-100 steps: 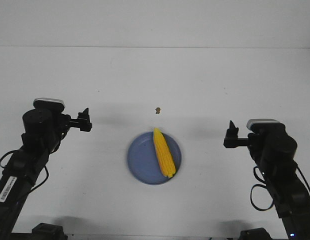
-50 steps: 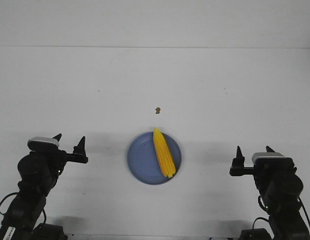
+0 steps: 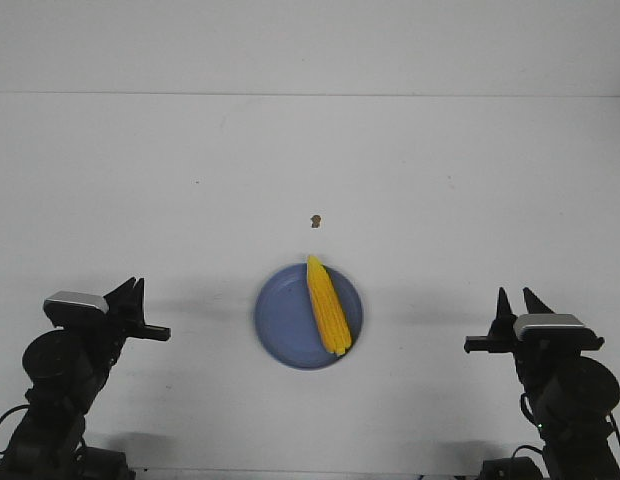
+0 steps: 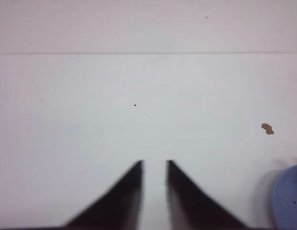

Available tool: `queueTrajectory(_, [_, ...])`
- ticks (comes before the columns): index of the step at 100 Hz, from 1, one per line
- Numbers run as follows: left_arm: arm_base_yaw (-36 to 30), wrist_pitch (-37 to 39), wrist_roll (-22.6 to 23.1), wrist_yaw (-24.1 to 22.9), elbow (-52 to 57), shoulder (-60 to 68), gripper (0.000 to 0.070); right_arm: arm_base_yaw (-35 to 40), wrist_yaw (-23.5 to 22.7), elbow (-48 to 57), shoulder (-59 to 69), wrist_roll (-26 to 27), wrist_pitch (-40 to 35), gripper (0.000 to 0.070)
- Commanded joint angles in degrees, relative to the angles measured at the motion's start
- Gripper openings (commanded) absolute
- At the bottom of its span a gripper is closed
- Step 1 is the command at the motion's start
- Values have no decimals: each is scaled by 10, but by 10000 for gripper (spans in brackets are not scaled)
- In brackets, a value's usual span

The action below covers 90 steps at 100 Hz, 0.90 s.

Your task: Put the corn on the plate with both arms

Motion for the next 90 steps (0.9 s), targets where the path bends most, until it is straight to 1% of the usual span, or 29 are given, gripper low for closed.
queueTrajectory(1, [-1,6,-5,0,6,2,5,1,0,5,3,-7,9,1])
queueTrajectory(20, [-1,6,-5,0,6,2,6,1,2,5,3,-6,11,1])
queueTrajectory(26, [-1,6,-5,0,6,2,15,1,2,5,2,-6,10,1])
queueTrajectory(90, [-1,6,-9,0,6,2,15,1,2,5,2,-6,11,1])
